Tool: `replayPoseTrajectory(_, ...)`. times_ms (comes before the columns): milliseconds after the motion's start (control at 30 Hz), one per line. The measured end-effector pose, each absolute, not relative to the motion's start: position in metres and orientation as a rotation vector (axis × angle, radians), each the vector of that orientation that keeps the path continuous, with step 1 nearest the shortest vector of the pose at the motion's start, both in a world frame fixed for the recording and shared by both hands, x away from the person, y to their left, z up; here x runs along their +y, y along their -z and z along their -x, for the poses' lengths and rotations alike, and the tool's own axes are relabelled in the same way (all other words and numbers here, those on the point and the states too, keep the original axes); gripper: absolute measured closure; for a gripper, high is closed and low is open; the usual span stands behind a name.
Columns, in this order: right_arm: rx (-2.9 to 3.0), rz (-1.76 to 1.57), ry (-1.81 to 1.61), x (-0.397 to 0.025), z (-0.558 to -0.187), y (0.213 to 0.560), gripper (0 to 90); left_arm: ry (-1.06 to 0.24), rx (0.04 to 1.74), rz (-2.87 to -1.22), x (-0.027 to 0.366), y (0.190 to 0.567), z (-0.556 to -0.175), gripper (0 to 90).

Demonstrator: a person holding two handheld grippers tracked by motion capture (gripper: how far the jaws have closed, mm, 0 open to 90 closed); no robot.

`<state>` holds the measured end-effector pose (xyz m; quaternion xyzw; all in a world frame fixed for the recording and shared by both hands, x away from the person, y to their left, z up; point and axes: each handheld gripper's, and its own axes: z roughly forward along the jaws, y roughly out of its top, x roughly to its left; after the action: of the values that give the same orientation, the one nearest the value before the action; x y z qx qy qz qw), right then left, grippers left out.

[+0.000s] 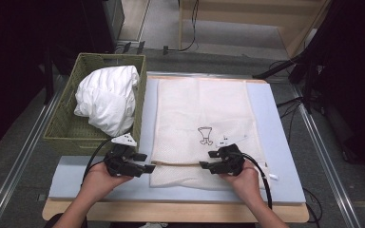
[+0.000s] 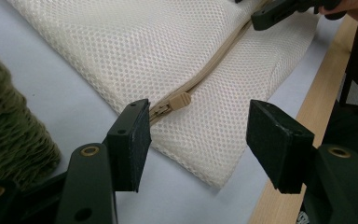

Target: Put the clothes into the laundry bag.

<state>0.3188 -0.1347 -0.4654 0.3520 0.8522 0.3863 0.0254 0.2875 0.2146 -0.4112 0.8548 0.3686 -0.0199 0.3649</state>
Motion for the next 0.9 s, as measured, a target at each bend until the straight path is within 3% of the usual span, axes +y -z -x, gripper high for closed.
replayPoseTrajectory(433,2.556,-1.032,-1.098,-0.125,-0.325,0.473,40.8,0.055,0.945,-2.202,0.214,0.412,-0.288,41.0)
replayPoseTrajectory(600,2.550,-0.998,-1.029,-0.119,-0.325,0.474,30.4,0.060,0.945,-2.207,0.213,0.412,-0.288,41.0)
replayPoseTrajectory(900,2.559,-0.982,-0.986,-0.116,-0.319,0.474,27.5,0.061,0.954,-2.201,0.215,0.412,-0.288,41.0)
